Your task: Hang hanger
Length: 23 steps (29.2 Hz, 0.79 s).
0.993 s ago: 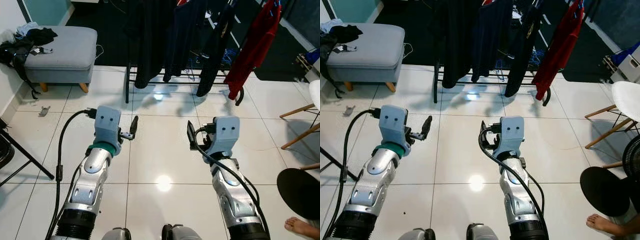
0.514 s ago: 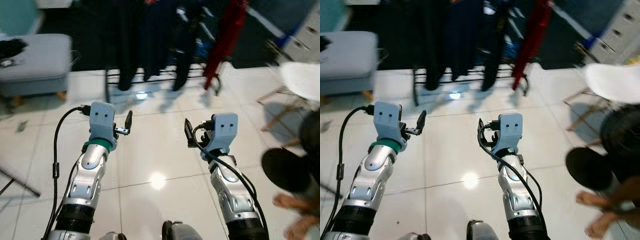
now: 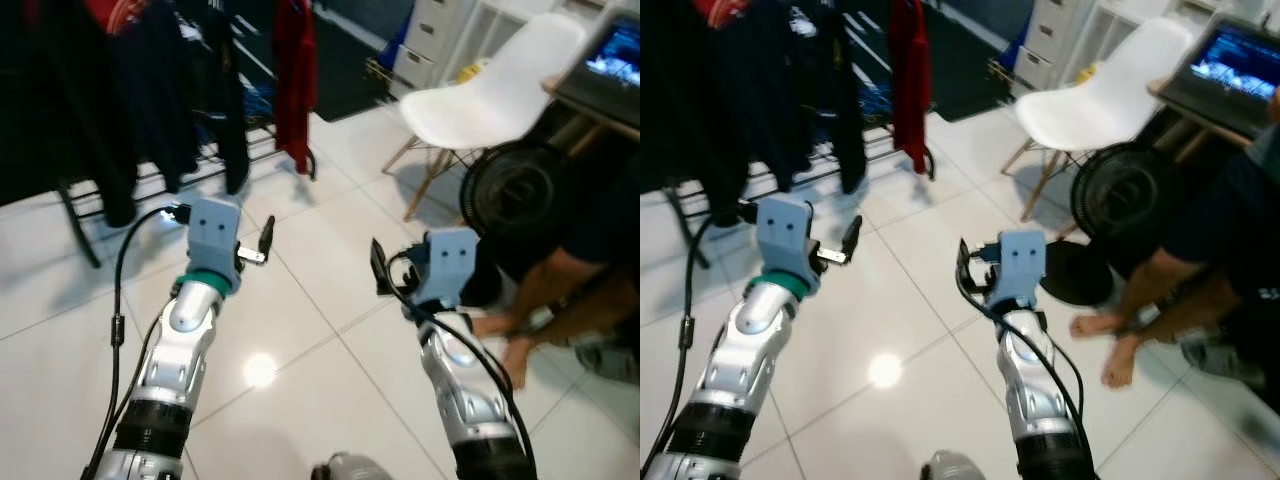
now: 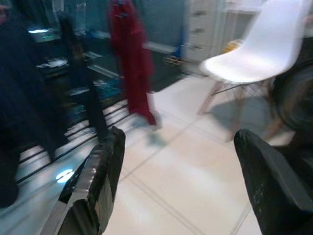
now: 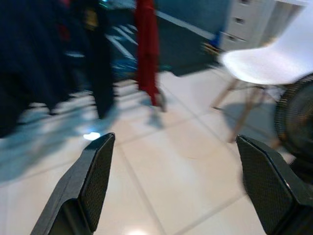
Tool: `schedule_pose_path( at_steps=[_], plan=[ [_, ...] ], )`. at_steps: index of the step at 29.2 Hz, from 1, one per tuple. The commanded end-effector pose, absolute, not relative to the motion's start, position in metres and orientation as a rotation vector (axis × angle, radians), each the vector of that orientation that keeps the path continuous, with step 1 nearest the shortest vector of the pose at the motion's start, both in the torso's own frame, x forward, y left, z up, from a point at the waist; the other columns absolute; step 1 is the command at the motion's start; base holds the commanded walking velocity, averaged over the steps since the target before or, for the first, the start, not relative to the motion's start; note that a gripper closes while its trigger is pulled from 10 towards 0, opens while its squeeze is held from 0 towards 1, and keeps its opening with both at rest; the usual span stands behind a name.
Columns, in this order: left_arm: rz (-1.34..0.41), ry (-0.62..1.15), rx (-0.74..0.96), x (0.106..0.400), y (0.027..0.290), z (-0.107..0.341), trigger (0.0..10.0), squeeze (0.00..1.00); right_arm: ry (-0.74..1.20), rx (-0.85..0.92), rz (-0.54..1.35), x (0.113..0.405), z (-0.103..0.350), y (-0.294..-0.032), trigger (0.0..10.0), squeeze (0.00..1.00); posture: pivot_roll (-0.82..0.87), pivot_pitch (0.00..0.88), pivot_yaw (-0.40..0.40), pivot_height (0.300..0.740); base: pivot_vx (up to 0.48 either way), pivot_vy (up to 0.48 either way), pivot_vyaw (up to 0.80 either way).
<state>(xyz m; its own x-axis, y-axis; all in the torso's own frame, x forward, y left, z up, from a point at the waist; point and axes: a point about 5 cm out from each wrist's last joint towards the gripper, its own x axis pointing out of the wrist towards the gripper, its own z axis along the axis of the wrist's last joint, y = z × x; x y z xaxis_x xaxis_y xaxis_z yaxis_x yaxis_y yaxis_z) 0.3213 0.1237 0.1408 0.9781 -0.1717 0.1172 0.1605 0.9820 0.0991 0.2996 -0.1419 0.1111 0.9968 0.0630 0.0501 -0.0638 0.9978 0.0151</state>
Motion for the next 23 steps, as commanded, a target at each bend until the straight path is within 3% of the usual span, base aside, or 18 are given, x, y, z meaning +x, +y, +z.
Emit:
schedule_pose_path(
  at_steps=[1,14,23],
  plan=[
    [-0.136,-0.112,0.112,0.320,0.135,0.136,10.0,0.00,-0.073,0.021,0.081,0.302,0.116,-0.135,10.0,0.00,-0.05,0.000,-0.007,0.740,0.465,0.000,0.00],
    [-0.135,-0.130,0.109,0.322,0.132,0.140,10.0,0.00,-0.104,-0.040,0.088,0.303,0.122,-0.134,10.0,0.00,-0.06,0.000,-0.007,0.740,0.465,0.000,0.00],
    [-0.147,-0.164,0.107,0.324,0.128,0.149,10.0,0.00,-0.120,0.009,0.038,0.309,0.129,-0.141,10.0,0.00,-0.06,0.000,0.002,0.740,0.465,0.000,0.00]
  ],
)
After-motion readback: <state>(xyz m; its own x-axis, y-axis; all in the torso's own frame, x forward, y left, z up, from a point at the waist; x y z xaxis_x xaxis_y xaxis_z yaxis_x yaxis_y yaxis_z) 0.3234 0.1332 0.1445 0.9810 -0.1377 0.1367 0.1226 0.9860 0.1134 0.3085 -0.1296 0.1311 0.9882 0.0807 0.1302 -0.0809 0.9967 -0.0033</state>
